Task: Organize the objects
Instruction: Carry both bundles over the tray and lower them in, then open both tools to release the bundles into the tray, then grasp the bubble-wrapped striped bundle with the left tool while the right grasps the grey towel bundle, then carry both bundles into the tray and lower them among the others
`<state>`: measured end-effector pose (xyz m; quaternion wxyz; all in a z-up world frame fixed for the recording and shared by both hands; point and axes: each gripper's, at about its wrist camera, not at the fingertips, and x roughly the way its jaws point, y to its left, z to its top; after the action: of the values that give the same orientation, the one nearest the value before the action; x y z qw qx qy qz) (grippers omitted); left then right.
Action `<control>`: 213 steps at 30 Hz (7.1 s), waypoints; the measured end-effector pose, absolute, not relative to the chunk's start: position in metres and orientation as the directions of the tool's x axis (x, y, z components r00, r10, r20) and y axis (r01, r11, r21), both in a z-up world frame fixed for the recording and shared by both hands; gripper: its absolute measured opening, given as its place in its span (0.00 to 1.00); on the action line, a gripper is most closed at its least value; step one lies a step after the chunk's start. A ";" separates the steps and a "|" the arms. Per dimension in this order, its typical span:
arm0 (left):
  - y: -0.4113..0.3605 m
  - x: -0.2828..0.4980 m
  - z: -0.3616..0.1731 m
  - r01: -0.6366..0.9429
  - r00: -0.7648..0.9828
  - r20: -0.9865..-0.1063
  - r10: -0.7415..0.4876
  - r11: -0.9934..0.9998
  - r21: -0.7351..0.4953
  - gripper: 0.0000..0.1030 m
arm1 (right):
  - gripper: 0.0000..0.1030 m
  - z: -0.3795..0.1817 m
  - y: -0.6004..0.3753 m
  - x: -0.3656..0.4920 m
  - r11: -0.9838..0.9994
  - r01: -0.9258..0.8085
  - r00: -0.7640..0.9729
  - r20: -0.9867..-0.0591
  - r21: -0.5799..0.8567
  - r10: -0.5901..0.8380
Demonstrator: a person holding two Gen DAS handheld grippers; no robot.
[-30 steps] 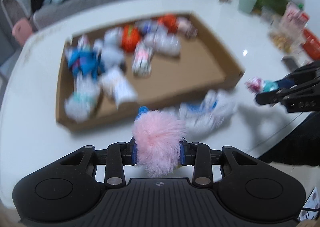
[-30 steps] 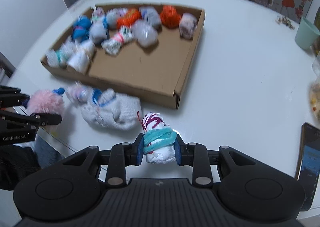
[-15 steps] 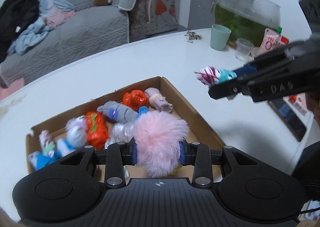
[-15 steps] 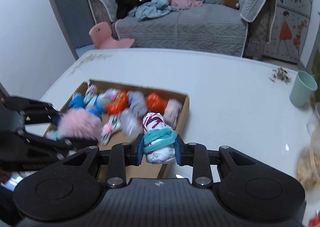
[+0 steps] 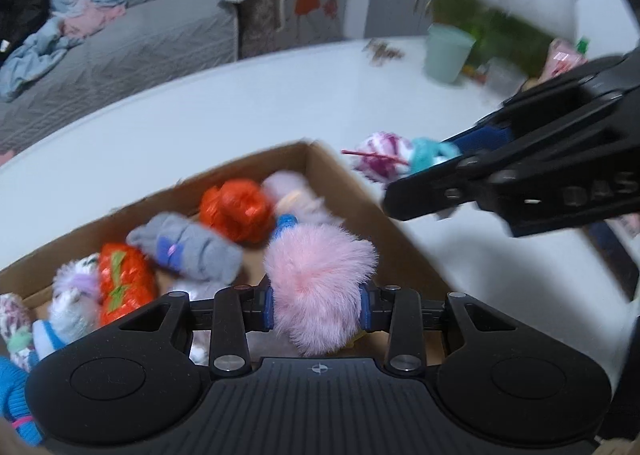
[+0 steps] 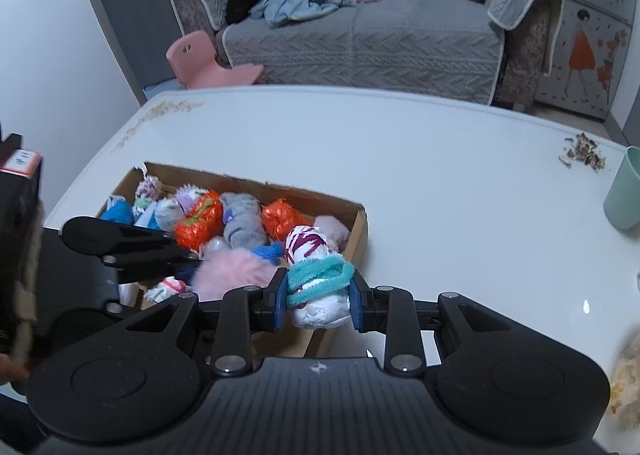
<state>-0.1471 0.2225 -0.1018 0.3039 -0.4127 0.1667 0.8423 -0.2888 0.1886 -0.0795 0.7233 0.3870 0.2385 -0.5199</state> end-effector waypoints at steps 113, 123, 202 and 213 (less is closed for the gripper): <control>0.106 -0.046 -0.128 -0.993 -0.046 -0.924 0.378 0.085 0.085 0.82 | 0.52 -0.108 0.305 -0.153 0.850 0.525 0.501 -0.824 0.046 -0.265; 0.095 -0.053 -0.126 -0.994 -0.075 -0.924 0.375 0.044 0.098 0.83 | 0.45 -0.110 0.309 -0.159 0.813 0.573 0.498 -0.831 0.101 -0.248; 0.154 -0.121 -0.106 -0.899 -0.237 -0.895 0.379 -0.435 0.054 0.34 | 0.37 -0.094 0.247 -0.224 0.376 0.899 0.385 -0.816 0.226 -0.431; 0.151 -0.123 -0.107 -0.899 -0.233 -0.895 0.380 -0.436 0.049 0.56 | 0.41 -0.099 0.248 -0.220 0.372 0.904 0.363 -0.836 0.210 -0.412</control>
<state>-0.1232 0.1507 -0.1066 0.4399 -0.4359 0.2978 0.7266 -0.2202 0.2485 -0.0986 0.7488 0.3477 0.3539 -0.4395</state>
